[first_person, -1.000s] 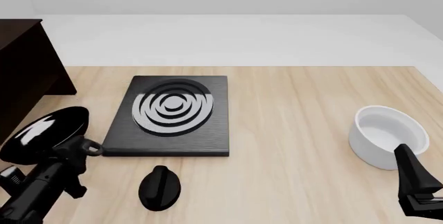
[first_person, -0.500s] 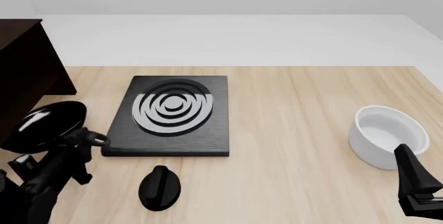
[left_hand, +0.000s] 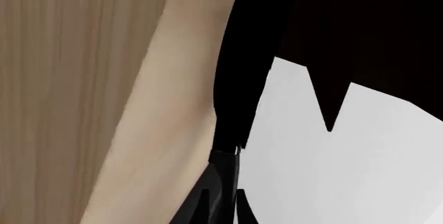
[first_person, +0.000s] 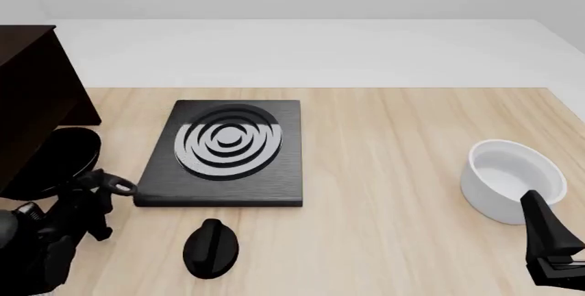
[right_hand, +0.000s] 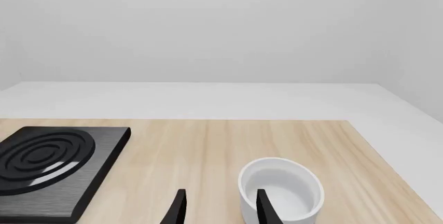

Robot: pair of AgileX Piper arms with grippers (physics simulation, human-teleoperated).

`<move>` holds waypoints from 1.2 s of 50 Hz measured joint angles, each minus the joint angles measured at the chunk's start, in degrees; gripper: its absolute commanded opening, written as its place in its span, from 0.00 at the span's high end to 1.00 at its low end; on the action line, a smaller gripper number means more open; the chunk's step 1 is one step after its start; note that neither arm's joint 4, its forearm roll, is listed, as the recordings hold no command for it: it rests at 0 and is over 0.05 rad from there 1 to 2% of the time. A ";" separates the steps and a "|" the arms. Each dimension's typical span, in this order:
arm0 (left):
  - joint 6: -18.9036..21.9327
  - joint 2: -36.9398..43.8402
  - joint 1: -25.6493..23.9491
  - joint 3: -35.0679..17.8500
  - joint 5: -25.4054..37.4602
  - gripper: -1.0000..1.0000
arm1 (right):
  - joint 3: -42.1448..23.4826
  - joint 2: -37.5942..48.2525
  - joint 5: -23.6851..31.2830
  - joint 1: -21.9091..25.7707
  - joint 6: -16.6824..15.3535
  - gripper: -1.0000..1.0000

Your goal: Put the frying pan under the cabinet shelf.

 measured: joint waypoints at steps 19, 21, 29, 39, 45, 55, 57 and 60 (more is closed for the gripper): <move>-7.27 1.10 5.30 -0.93 0.00 1.00 | 0.00 -0.02 0.02 -0.01 0.00 0.00; -7.38 1.17 5.89 -1.06 -0.01 1.00 | 0.00 -0.01 0.01 -0.01 -0.01 0.00; -10.51 1.49 7.36 -1.32 0.00 1.00 | 0.00 0.01 -0.01 -0.01 -0.01 0.00; -11.42 1.77 7.89 -1.72 -0.01 1.00 | 0.00 -0.02 0.02 -0.01 -0.01 0.00; -13.53 1.99 8.04 -1.84 -0.02 0.00 | 0.01 -0.03 0.03 0.00 -0.01 0.00; -4.33 1.15 4.92 -1.32 -0.01 0.00 | 0.00 0.01 0.00 0.00 -0.01 0.00; -1.82 0.66 4.11 -0.52 0.00 0.00 | 0.00 0.01 -0.01 0.00 -0.01 0.00; 1.96 -0.49 2.91 1.54 0.00 0.00 | 0.00 0.00 0.01 0.00 -0.01 0.00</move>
